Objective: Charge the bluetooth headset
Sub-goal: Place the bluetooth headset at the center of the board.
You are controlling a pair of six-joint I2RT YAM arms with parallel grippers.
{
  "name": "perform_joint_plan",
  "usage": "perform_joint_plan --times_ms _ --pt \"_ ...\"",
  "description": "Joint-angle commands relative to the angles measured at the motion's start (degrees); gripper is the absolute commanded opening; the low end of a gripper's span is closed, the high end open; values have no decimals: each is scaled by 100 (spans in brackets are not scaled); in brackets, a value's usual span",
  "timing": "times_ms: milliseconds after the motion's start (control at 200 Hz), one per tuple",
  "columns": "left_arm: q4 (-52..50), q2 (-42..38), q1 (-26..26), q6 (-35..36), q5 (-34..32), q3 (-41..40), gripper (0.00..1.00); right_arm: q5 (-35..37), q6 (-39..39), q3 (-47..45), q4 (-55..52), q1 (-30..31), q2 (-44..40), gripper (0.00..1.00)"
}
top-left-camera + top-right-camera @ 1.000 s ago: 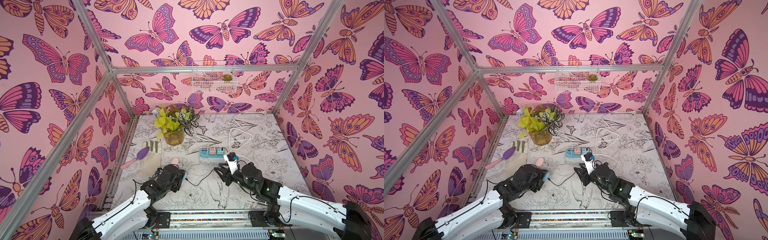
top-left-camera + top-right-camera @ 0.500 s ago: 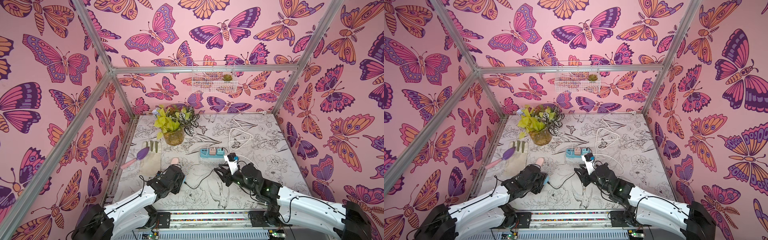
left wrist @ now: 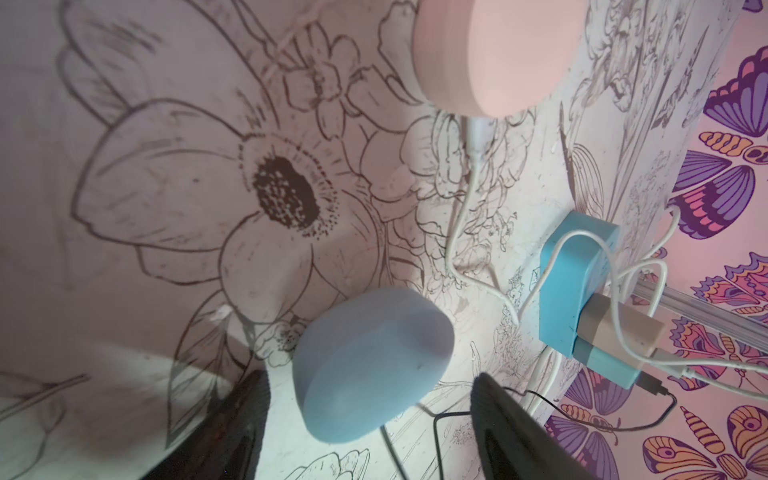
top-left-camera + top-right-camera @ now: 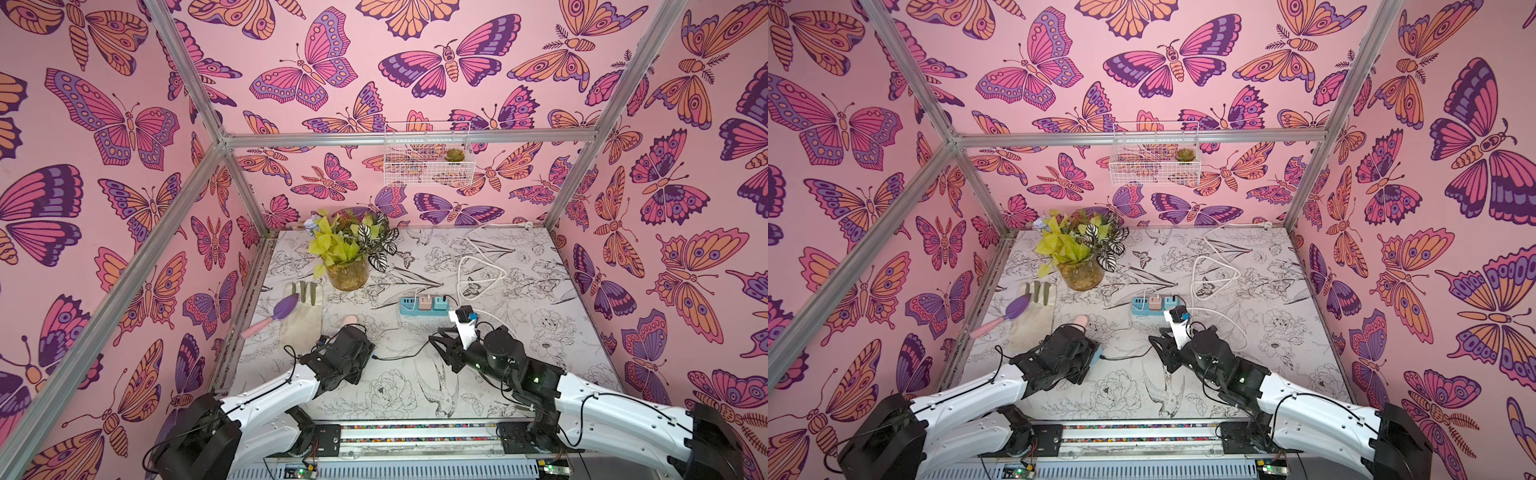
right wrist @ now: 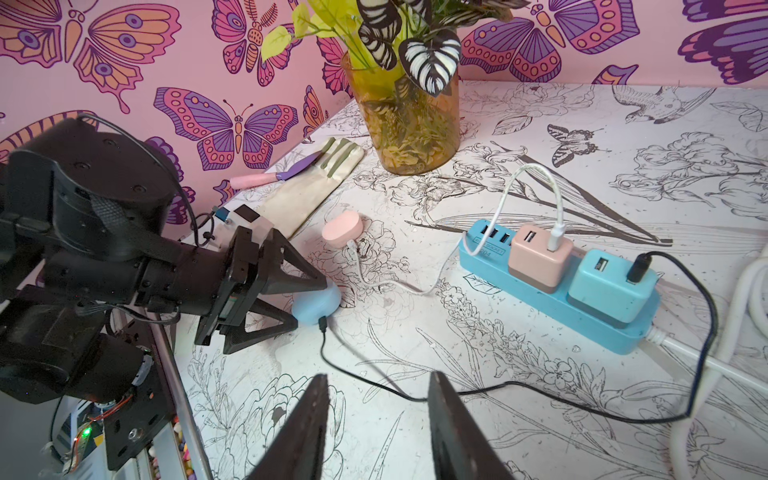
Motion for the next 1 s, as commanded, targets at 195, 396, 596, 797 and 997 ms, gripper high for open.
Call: perform_joint_plan --times_ms 195,396,596,797,997 --pt "-746 -289 51 594 8 218 83 427 -75 54 -365 -11 -305 44" --pt "-2032 -1333 58 1286 -512 656 84 929 -109 331 -953 -11 -519 58" --pt "-2820 -1882 243 2970 -1046 1317 100 1360 -92 841 -1756 -191 -253 99" --pt "-3385 -1439 408 4512 -1794 2060 100 1453 411 1248 -2456 -990 147 99" --pt "-2826 -1090 666 5597 -3089 2077 100 1169 916 1534 -2932 -2803 550 99"
